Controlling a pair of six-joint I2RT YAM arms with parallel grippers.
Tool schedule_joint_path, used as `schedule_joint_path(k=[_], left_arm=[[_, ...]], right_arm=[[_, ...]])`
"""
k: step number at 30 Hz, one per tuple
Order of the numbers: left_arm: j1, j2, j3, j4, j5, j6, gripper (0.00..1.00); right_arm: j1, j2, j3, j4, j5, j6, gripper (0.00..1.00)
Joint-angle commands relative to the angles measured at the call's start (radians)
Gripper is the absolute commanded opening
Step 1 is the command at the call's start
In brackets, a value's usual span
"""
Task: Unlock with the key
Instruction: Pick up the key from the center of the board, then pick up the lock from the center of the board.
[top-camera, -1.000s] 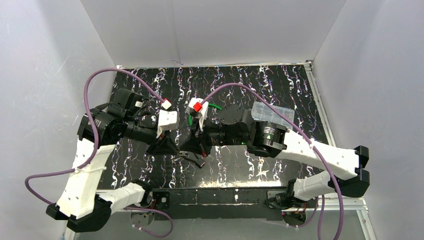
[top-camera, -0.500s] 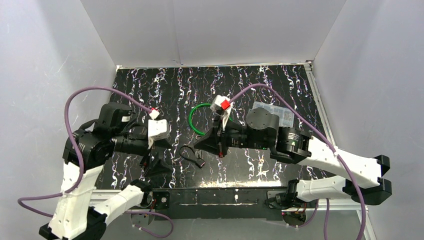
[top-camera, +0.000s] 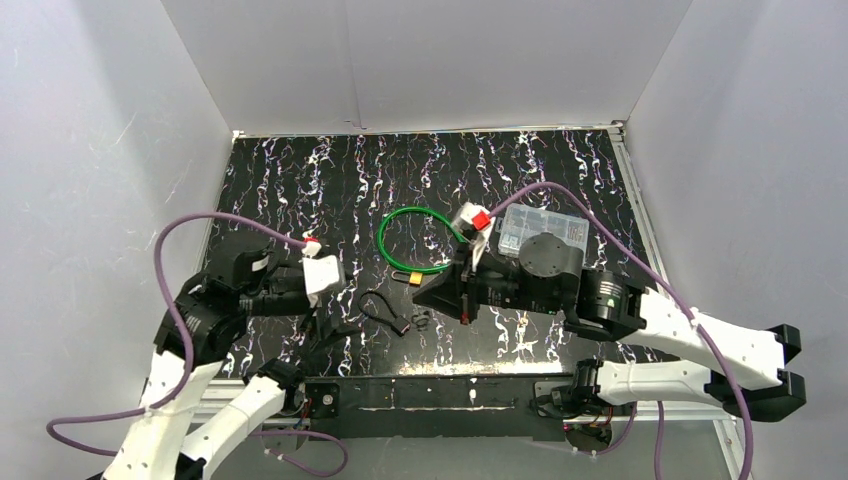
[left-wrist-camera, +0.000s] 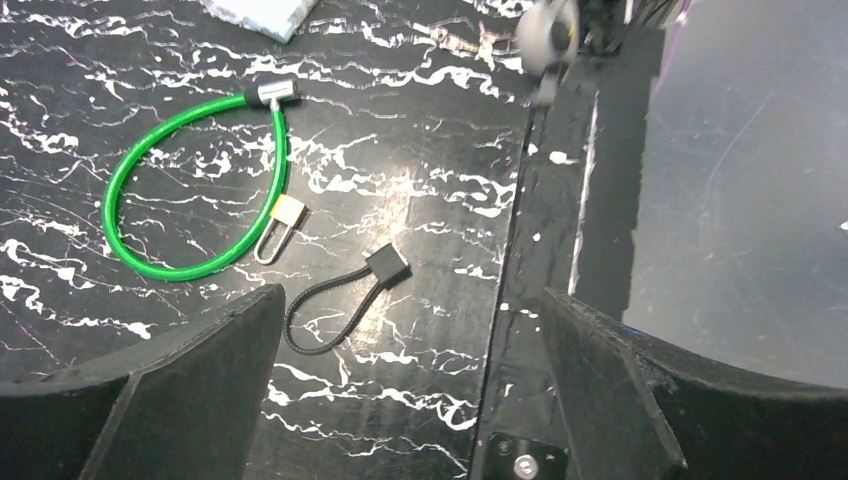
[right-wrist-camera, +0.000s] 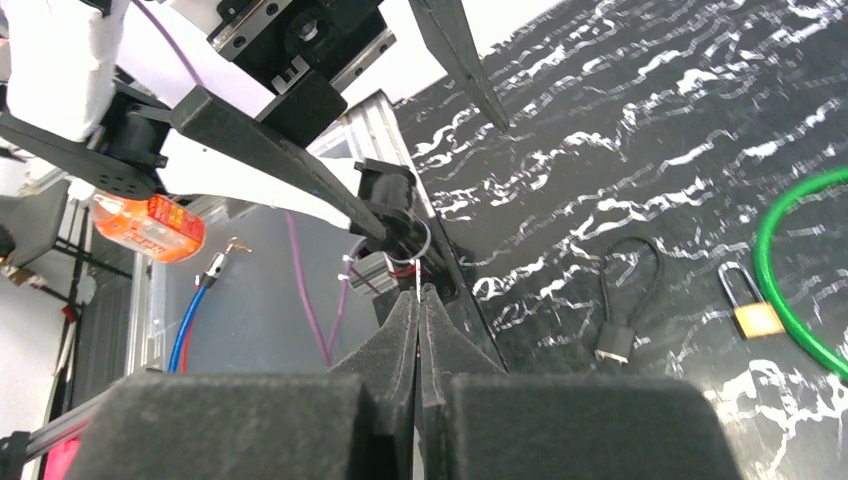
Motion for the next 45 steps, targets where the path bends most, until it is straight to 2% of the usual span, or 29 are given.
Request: schedule_joint_path(k=[1, 8, 14, 20, 23, 25, 29, 30, 33, 45], left_arm=[[-0.003, 0.043, -0.086, 0.081, -0.01, 0.142, 0.98], [-0.006, 0.225, -0.185, 0.249, -0.084, 0.284, 0.98], [-0.036, 0.538, -0.11, 0.253, -0.102, 0.36, 0.96], [-0.087, 0.802, -0.039, 0.26, -0.167, 0.457, 0.94], [-0.108, 0.909, -0.008, 0.281, -0.192, 0.501, 0.91], [-0.136, 0.914, -0.084, 0.397, -0.215, 0.523, 0.87], [-0.154, 0.937, -0.14, 0.478, -0.218, 0.6, 0.85], [-0.154, 1.0, -0.101, 0.458, -0.209, 0.628, 0.84], [-0.154, 1.041, -0.068, 0.457, -0.211, 0.616, 0.84], [-0.16, 1.138, 0.029, 0.367, -0.19, 0.66, 0.72]], right_arm=[[-0.028, -0.099, -0.079, -0.009, 0.101, 0.044, 0.01], [-0.053, -0.228, -0.216, -0.059, 0.238, 0.103, 0.01], [-0.066, -0.301, -0.276, -0.083, 0.331, 0.117, 0.01], [-0.112, -0.367, -0.333, -0.079, 0.327, 0.136, 0.01], [-0.151, -0.442, -0.373, -0.057, 0.253, 0.145, 0.01], [-0.173, -0.507, -0.369, -0.077, 0.209, 0.142, 0.01], [-0.177, -0.544, -0.345, -0.144, 0.224, 0.131, 0.01], [-0.177, -0.563, -0.339, -0.159, 0.242, 0.128, 0.01], [-0.177, -0.563, -0.333, -0.167, 0.247, 0.125, 0.01], [-0.18, -0.562, -0.316, -0.186, 0.282, 0.101, 0.01]])
